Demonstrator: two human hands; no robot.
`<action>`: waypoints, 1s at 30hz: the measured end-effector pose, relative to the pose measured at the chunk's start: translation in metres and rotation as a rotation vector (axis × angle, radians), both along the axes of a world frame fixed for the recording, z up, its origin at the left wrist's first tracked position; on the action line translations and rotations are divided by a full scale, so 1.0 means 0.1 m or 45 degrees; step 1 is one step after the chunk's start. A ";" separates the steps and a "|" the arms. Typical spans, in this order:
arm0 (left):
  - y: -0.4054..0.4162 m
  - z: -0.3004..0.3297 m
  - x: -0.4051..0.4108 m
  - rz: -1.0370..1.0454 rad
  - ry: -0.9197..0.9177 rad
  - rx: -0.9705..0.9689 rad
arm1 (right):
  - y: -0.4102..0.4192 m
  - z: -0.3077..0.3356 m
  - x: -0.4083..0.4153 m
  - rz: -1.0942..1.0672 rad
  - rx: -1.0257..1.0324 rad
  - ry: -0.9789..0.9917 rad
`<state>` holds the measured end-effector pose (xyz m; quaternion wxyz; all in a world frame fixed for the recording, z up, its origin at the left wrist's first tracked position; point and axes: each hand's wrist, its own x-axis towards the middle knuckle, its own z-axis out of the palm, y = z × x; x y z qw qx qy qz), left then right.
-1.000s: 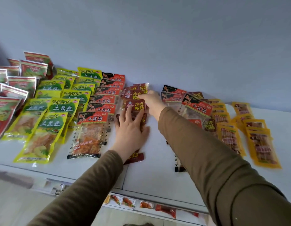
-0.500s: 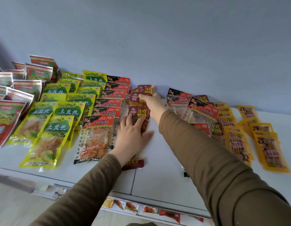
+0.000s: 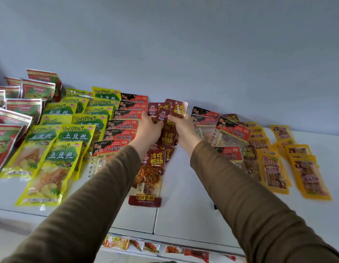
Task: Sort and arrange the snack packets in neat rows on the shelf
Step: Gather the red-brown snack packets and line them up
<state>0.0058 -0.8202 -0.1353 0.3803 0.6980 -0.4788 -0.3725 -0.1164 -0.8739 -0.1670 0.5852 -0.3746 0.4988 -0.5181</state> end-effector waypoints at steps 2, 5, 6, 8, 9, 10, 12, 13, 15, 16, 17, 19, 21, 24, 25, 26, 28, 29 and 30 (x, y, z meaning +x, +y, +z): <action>-0.09 0.02 0.02 0.065 0.125 0.017 | 0.00 0.00 0.00 0.013 -0.007 0.021; -0.13 0.02 0.04 0.061 0.145 -0.014 | 0.00 0.05 0.03 0.075 -0.033 0.033; -0.14 0.01 0.04 0.043 0.091 -0.029 | 0.00 0.07 0.04 0.106 -0.041 0.038; -0.14 0.00 0.04 0.018 0.007 -0.051 | -0.01 0.10 0.07 0.150 -0.045 0.065; -0.14 -0.01 0.04 0.018 0.010 -0.064 | -0.01 0.13 0.08 0.161 -0.042 0.070; -0.15 -0.01 0.04 0.025 0.043 -0.071 | -0.01 0.16 0.08 0.164 -0.033 0.065; -0.13 -0.01 0.05 0.059 0.155 -0.059 | -0.01 0.18 0.06 0.150 0.013 0.021; -0.13 -0.02 0.05 0.079 0.204 -0.047 | -0.01 0.18 0.04 0.140 0.047 -0.018; -0.12 -0.02 0.05 0.101 0.245 -0.042 | 0.02 0.15 0.02 0.141 0.086 -0.073; -0.12 -0.03 0.04 0.106 0.245 -0.049 | 0.03 0.12 0.01 0.152 0.084 -0.073; -0.13 -0.04 0.03 0.112 0.234 -0.057 | 0.04 0.09 0.00 0.156 0.082 -0.062; -0.13 -0.05 0.01 0.120 0.184 -0.064 | 0.08 0.06 -0.01 0.145 0.076 -0.028; -0.14 -0.06 0.00 0.103 0.093 -0.047 | 0.09 0.03 0.00 0.117 0.067 0.006; -0.10 0.00 0.02 0.004 -0.124 -0.033 | 0.09 0.03 0.02 0.069 0.044 0.072; -0.08 0.04 0.04 -0.041 -0.241 -0.046 | 0.08 0.04 0.02 0.053 0.049 0.073; -0.04 0.08 0.06 -0.085 -0.361 -0.079 | 0.07 0.05 0.02 0.045 0.052 0.072; 0.14 0.21 0.14 -0.160 -0.523 -0.213 | 0.07 0.04 0.01 0.049 0.050 0.081; 0.28 0.27 0.19 -0.202 -0.576 -0.296 | 0.07 0.03 0.00 0.058 0.048 0.080; 0.44 0.32 0.26 -0.257 -0.636 -0.371 | 0.06 0.02 0.00 0.075 0.045 0.076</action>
